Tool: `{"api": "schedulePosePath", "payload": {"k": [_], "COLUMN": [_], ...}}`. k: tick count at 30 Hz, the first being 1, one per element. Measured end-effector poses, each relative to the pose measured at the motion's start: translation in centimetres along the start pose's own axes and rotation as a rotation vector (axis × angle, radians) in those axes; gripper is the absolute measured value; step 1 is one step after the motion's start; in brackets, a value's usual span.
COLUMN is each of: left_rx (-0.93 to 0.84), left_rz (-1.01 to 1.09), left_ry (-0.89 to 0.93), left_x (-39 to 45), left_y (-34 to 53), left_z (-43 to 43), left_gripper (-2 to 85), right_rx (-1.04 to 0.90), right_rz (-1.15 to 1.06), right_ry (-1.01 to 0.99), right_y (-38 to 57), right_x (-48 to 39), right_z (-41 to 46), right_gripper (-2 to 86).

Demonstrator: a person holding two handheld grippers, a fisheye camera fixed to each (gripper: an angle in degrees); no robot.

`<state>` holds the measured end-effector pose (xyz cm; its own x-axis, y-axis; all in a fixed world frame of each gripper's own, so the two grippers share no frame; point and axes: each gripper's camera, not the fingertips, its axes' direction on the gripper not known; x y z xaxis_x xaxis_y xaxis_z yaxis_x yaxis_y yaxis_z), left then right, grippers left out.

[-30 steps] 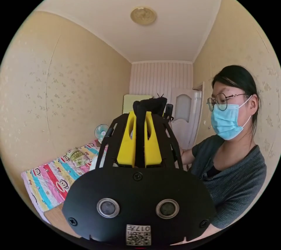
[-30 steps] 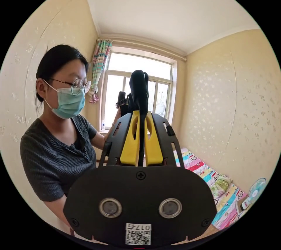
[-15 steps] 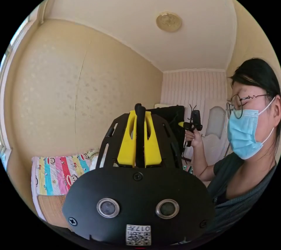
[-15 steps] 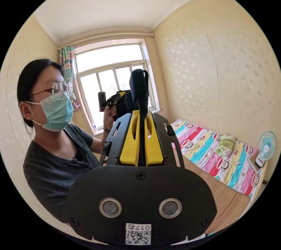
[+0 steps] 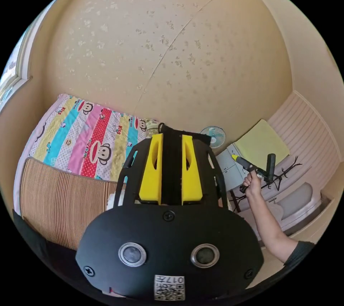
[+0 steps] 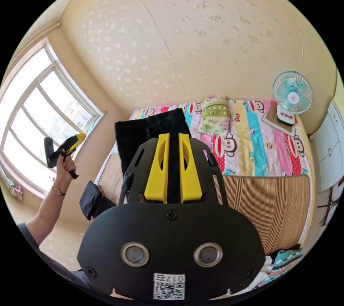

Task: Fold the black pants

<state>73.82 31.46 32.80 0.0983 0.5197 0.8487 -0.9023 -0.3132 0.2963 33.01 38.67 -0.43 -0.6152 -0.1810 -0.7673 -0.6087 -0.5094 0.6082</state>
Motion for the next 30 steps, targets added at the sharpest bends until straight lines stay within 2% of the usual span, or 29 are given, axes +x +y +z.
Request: {"api": "schedulePosePath", "payload": {"k": [1,4,6,8,11,14,18,20,21,22,23,24,25,27,29,30], "left_rx": [-0.012,-0.204,-0.464,-0.633,-0.840,-0.983,-1.092,-1.115,-1.190,-1.251,-1.319,-1.281,-1.244,-1.003,-0.832,-0.796], "left_rz": [0.020,0.020,-0.086,-0.187,-0.229,-0.183,-0.045,0.013,0.004,-0.009,-0.042,-0.087,-0.107,-0.255,-0.422,-0.501], "left_ry": [0.005,-0.101,-0.109,-0.089,-0.150,-0.258,-0.419,-0.538,-0.526,-0.474,-0.295,-0.081,0.038,0.500,0.673,0.633], "left_x": [-1.6,-10.3,-18.0,-22.3,-25.7,-27.5,-29.6,-30.7,-31.8,-32.4,-33.4,-33.9,-34.1,-36.3,-39.9,-42.1], "left_y": [1.2,10.6,21.7,30.6,42.7,49.5,52.2,50.5,49.0,48.3,46.7,44.5,43.4,39.9,39.5,40.4], "left_z": [0.2,2.2,4.7,5.5,4.6,2.7,0.8,0.0,0.0,0.1,-0.4,-2.0,-3.0,-8.1,-11.3,-12.8], "left_gripper": [8.1,8.2,9.2,10.3,13.1,15.9,13.2,6.9,3.8,2.2,1.4,0.7,0.4,-0.4,-0.6,-0.6], "right_rx": [-0.087,-0.394,-0.565,-0.702,-0.746,-0.750,-0.704,-0.686,-0.678,-0.649,-0.619,-0.607,-0.586,-0.553,-0.526,-0.528], "right_rz": [-0.025,-0.025,0.019,0.161,0.354,0.445,0.400,0.353,0.341,0.314,0.285,0.273,0.256,0.250,0.257,0.265], "right_ry": [-0.034,-0.083,-0.146,-0.259,-0.377,-0.354,-0.229,-0.182,-0.172,-0.149,-0.135,-0.131,-0.121,-0.093,-0.067,-0.062], "right_y": [2.1,10.7,17.3,25.8,33.8,37.9,37.0,34.2,33.4,31.9,30.3,29.6,28.4,26.8,25.5,25.3], "right_x": [1.3,4.8,6.8,9.2,11.0,11.4,11.3,11.5,11.6,11.8,12.0,12.1,12.5,13.2,14.4,14.8], "right_z": [3.0,11.8,15.9,18.3,17.8,16.2,14.3,13.6,13.4,12.7,12.0,11.7,11.1,10.2,9.7,9.7], "right_gripper": [2.0,1.9,2.0,2.2,2.7,3.6,6.1,7.9,8.2,8.6,8.8,8.9,9.2,9.9,10.9,11.2]}}
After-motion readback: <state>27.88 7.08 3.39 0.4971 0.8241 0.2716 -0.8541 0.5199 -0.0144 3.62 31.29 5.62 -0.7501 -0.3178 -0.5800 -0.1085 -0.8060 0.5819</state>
